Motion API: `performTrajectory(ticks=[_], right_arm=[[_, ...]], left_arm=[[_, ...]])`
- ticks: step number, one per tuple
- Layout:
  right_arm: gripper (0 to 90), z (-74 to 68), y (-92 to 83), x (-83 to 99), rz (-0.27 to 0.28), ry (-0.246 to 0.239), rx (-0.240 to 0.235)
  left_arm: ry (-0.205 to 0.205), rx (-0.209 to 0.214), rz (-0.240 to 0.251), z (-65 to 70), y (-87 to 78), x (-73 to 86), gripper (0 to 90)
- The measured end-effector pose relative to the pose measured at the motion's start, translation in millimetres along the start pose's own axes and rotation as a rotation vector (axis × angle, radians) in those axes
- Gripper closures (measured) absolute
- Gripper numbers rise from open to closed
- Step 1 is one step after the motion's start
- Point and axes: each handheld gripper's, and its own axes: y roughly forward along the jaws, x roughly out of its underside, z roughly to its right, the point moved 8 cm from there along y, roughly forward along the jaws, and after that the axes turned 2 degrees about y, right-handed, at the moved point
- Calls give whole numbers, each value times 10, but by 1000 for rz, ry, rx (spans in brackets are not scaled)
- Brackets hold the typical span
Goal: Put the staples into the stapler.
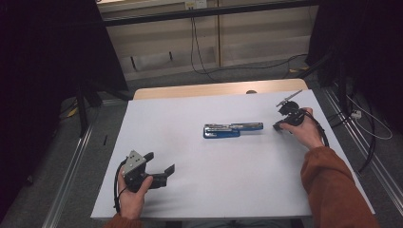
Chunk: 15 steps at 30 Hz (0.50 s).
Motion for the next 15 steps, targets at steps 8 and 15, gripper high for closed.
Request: performTrajectory(ticks=[8, 15], right_arm=[[790, -16, -12, 11, 5, 1, -13], [790, -37, -36, 6, 13, -4, -21]], left_arm=[[-1, -5, 4, -15, -5, -3, 49], [-1, -3, 3, -11, -3, -1, 49]])
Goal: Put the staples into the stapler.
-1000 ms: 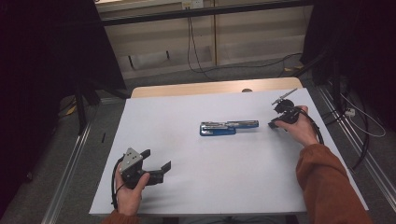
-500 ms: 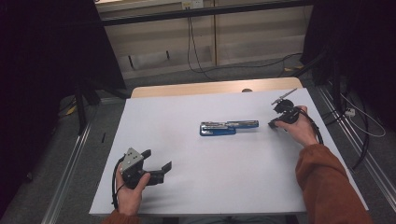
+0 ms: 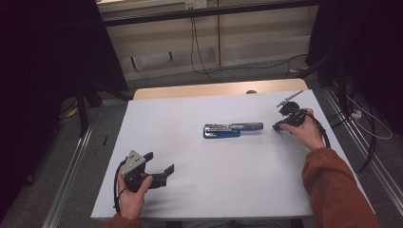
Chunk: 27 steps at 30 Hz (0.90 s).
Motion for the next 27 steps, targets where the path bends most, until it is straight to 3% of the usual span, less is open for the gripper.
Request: performTrajectory(ticks=[16, 27], right_arm=[[791, -95, -77, -19, 56, -16, -28], [791, -111, -202, -118, 153, -8, -6]], left_arm=[[-1, 3, 1, 6, -3, -4, 48], [-2, 3, 1, -5, -2, -5, 48]])
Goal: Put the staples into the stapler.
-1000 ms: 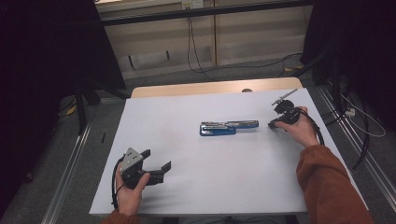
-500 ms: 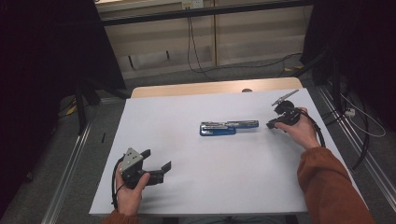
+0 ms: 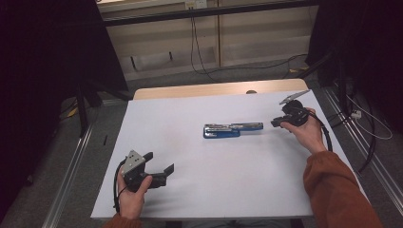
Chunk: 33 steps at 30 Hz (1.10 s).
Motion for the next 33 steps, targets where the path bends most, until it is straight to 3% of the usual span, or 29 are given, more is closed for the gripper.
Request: performTrajectory(ticks=[6, 11, 33], right_arm=[[790, -29, -47, -51, 30, -6, -8], [791, -86, -95, -100, 60, -41, -23], [791, -249, -147, -373, 125, -66, -56]], left_arm=[[-7, 1, 0, 5, 5, 1, 49], [-2, -1, -4, -2, 0, 1, 48], [-4, -2, 0, -3, -1, -2, 48]])
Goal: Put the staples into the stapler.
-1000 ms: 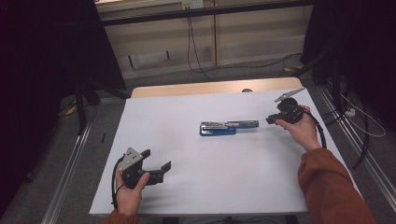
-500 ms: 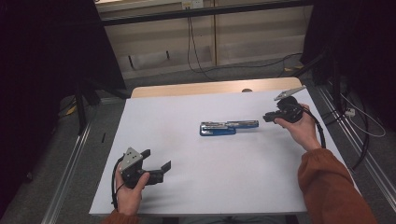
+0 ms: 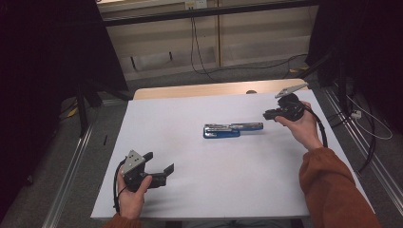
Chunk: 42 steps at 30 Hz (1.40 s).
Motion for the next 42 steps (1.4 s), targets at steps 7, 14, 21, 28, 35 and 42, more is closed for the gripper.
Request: performTrajectory(ticks=[7, 14, 21, 28, 35, 42], right_arm=[[791, -94, 61, -77, 4, -15, -18], [791, -155, 115, -113, -2, -28, -38], [791, -240, 154, -176, -19, -34, -56], [791, -394, 265, -205, -9, -61, -98], [791, -496, 353, -279, 21, -114, -111], [790, -566, 438, -309, 13, -102, -155]], left_arm=[[0, 1, -1, 0, 1, 1, 49], [-3, -1, 1, -3, -2, 0, 49], [-2, 1, 1, 0, -2, -1, 49], [-7, -1, 7, -3, -8, -6, 49], [1, 2, 4, -1, -9, -7, 49], [4, 6, 3, 2, -8, -6, 49]])
